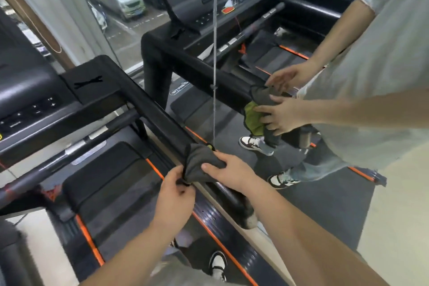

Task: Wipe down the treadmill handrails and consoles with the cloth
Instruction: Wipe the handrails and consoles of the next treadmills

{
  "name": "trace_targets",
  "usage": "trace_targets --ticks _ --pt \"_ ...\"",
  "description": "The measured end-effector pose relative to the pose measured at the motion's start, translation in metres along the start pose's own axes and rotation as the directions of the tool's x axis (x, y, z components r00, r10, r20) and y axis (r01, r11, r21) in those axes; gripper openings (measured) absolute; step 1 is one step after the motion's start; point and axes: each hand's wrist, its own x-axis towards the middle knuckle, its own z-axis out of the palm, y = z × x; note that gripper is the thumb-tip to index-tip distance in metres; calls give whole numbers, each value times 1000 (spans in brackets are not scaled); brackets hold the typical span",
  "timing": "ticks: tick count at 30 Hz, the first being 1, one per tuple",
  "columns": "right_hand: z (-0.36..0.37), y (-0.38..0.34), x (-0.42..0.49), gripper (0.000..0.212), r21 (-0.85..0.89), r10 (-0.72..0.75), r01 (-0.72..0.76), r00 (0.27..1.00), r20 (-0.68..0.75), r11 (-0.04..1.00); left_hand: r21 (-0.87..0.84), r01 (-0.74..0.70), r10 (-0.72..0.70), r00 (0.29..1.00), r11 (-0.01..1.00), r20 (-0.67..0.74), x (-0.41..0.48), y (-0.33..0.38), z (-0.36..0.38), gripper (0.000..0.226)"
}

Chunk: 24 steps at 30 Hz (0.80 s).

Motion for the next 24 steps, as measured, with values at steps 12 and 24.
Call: trace_targets --ticks 12,24 --pt "48 95 -118 58 327 40 80 938 -344 942 -113 280 -276 960 953 51 -18 -16 31 28" --pt "-14 29 -27 38 225 123 -144 987 107 964 -113 278 -276 961 954 29 -11 -11 17 16"
